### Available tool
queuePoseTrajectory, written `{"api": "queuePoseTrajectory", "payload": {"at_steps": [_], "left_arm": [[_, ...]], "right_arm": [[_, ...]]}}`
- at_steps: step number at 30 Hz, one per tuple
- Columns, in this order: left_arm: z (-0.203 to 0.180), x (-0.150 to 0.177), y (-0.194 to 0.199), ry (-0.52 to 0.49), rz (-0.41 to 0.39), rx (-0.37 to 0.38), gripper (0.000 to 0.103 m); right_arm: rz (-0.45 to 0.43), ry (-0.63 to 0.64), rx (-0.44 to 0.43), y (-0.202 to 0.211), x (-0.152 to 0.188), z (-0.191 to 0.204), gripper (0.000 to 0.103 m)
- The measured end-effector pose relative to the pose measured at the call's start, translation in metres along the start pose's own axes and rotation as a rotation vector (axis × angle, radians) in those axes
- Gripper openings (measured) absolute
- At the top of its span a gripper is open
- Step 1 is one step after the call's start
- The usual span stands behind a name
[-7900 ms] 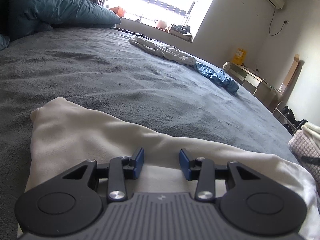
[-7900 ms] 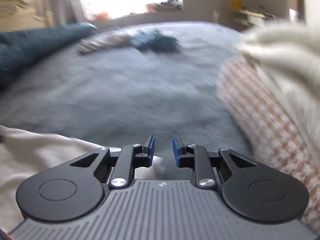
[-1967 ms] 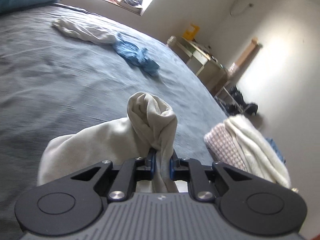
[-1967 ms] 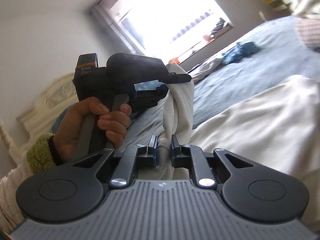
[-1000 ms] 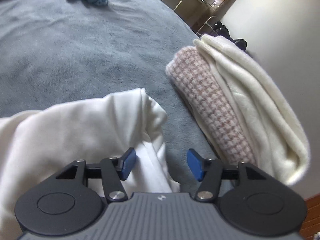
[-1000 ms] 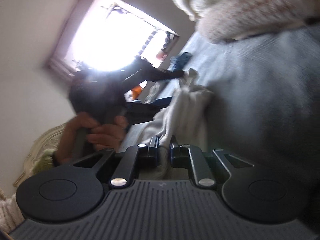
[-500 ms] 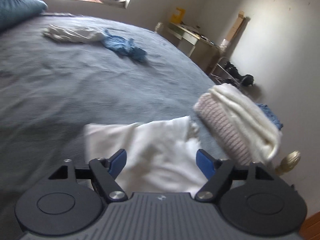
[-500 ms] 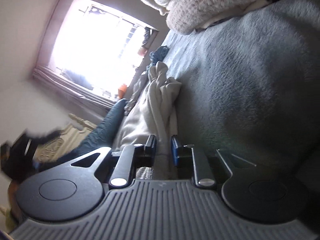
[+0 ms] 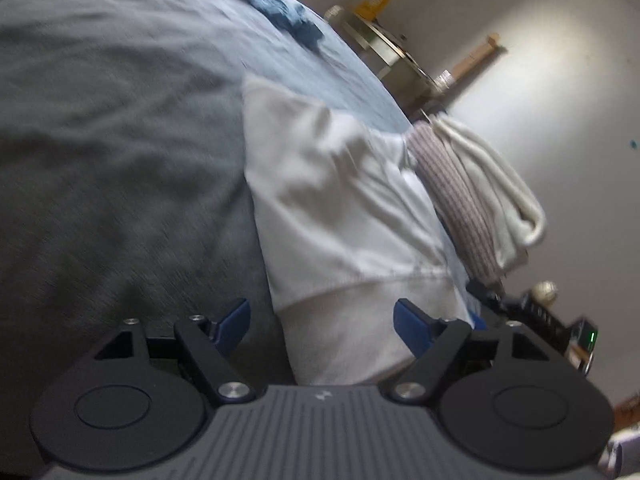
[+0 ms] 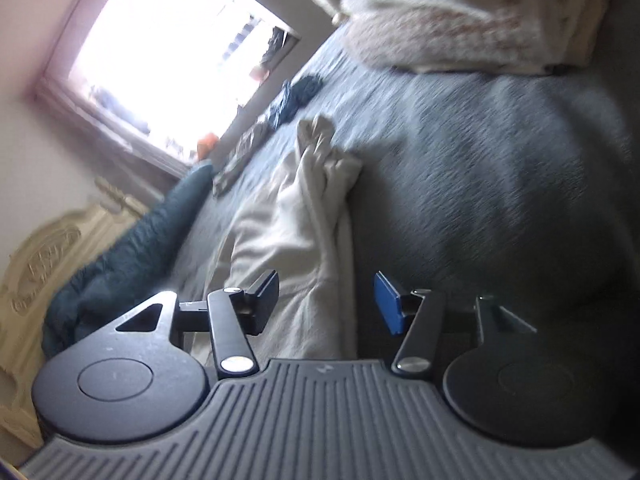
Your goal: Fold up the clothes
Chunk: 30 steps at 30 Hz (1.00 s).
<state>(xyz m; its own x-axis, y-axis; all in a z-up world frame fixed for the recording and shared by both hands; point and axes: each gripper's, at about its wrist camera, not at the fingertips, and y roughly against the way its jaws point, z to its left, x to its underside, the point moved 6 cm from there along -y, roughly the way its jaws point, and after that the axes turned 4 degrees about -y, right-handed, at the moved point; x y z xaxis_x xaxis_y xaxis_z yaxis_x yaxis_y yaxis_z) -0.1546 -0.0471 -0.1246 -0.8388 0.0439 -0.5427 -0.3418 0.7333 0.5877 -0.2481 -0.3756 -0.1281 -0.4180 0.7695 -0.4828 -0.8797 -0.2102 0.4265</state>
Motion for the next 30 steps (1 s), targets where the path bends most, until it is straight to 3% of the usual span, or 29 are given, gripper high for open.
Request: {"api": "queuePoseTrajectory", "payload": {"at_steps": [2,3,5,8,10,14,17,20,22,24,26,28,30], "left_arm": [[0.0,0.008,-0.006,-0.015,-0.008,0.009,0.065],[0.0,0.011,-0.008,-0.023,-0.013,0.013,0.061],[-0.001,0.017,-0.013,-0.035,-0.021,0.026,0.055],[-0.002,0.025,-0.017,-0.039,-0.024,0.059,0.055],[-0.003,0.032,-0.019,-0.058,-0.018,0.077,0.055],[-0.003,0.034,-0.007,-0.086,-0.044,0.083,0.061],[0.001,0.028,0.003,-0.068,-0.099,0.097,0.064],[0.01,0.021,0.002,-0.03,-0.118,0.118,0.065],[0.016,0.02,-0.006,-0.008,-0.117,0.123,0.063],[0.018,0.022,-0.007,-0.017,-0.137,0.129,0.063],[0.017,0.025,-0.006,-0.044,-0.153,0.129,0.063],[0.017,0.027,-0.005,-0.068,-0.167,0.139,0.063],[0.019,0.028,-0.004,-0.079,-0.171,0.16,0.063]], "right_arm": [[0.025,0.045,0.031,-0.007,0.007,0.003,0.048],[0.032,0.068,0.044,-0.008,0.011,0.004,0.035],[0.029,0.121,0.069,-0.007,0.016,0.01,0.02],[0.028,0.243,0.152,-0.006,0.019,0.016,0.021],[0.018,0.348,0.251,-0.006,0.018,0.019,0.029],[-0.135,0.634,0.48,0.015,-0.002,0.055,0.033],[-0.192,0.731,0.367,0.01,-0.015,0.106,0.034],[-0.109,0.8,0.181,-0.037,-0.005,0.154,0.033],[-0.035,0.866,0.109,-0.08,0.008,0.173,0.033],[0.035,0.897,0.087,-0.121,0.017,0.178,0.032],[0.101,0.884,0.128,-0.149,0.017,0.164,0.032],[0.136,0.831,0.235,-0.156,0.009,0.129,0.031],[0.126,0.736,0.258,-0.14,-0.004,0.098,0.032]]}}
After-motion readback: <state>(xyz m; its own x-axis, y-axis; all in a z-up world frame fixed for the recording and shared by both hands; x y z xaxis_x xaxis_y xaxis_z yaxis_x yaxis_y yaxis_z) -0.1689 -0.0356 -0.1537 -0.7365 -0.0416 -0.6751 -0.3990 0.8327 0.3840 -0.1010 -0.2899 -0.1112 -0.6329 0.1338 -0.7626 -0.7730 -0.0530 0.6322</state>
